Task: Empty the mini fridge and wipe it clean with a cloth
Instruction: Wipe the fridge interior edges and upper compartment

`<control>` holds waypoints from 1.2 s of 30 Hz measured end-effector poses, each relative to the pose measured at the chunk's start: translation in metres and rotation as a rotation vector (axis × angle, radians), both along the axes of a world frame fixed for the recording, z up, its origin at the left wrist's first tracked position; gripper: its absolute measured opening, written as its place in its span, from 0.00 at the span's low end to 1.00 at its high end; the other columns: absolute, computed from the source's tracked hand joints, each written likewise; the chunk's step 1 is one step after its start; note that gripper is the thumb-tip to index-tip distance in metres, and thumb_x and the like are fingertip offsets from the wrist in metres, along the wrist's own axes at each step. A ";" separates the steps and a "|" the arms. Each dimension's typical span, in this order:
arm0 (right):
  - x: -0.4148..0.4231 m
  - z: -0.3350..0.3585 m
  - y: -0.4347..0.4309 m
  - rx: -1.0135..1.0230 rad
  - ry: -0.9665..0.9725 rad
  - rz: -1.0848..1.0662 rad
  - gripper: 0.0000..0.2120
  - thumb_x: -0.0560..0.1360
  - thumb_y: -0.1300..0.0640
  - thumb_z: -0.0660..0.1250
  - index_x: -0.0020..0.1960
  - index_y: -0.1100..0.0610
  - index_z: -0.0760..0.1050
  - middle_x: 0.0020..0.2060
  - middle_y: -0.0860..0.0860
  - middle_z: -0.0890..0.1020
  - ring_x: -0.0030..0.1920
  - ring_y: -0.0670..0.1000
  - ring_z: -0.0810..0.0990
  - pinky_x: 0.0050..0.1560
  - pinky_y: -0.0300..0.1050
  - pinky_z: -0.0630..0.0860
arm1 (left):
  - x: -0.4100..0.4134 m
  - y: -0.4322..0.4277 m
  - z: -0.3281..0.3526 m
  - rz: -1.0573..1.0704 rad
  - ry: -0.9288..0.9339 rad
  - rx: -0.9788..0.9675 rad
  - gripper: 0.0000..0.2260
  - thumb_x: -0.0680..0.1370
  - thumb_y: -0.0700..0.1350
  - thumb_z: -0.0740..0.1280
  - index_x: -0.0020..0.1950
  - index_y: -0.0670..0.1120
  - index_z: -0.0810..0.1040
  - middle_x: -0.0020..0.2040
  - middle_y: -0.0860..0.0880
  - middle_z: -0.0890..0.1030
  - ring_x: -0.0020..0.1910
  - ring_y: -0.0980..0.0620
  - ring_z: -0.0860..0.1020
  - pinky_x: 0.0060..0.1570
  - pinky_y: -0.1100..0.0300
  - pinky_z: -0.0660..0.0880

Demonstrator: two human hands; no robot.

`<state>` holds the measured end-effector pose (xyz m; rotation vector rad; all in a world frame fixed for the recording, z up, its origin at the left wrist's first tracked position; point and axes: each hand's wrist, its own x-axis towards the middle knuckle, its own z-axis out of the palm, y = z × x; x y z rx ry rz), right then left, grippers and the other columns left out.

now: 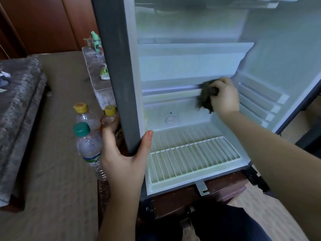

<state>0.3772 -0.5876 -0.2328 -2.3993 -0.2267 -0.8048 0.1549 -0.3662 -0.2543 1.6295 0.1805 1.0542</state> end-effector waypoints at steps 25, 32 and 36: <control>-0.076 -0.073 0.170 0.474 0.227 0.254 0.11 0.70 0.67 0.67 0.51 0.60 0.79 0.53 0.53 0.74 0.42 0.47 0.74 0.47 0.32 0.68 | 0.001 -0.010 0.002 0.029 0.008 -0.058 0.27 0.69 0.57 0.70 0.63 0.45 0.72 0.53 0.56 0.83 0.53 0.54 0.82 0.54 0.47 0.78; -0.048 -0.071 0.146 0.546 0.129 0.184 0.11 0.69 0.67 0.69 0.51 0.61 0.79 0.50 0.53 0.76 0.44 0.46 0.73 0.49 0.30 0.67 | 0.007 -0.012 0.001 0.127 -0.024 0.042 0.18 0.71 0.56 0.69 0.57 0.52 0.71 0.48 0.60 0.82 0.48 0.57 0.82 0.47 0.55 0.79; -0.029 -0.067 0.150 0.683 0.291 0.161 0.06 0.70 0.62 0.70 0.45 0.57 0.75 0.47 0.54 0.79 0.44 0.49 0.76 0.48 0.40 0.73 | 0.007 -0.015 0.002 0.130 -0.030 0.066 0.15 0.72 0.57 0.68 0.55 0.60 0.68 0.46 0.68 0.80 0.46 0.63 0.81 0.44 0.62 0.76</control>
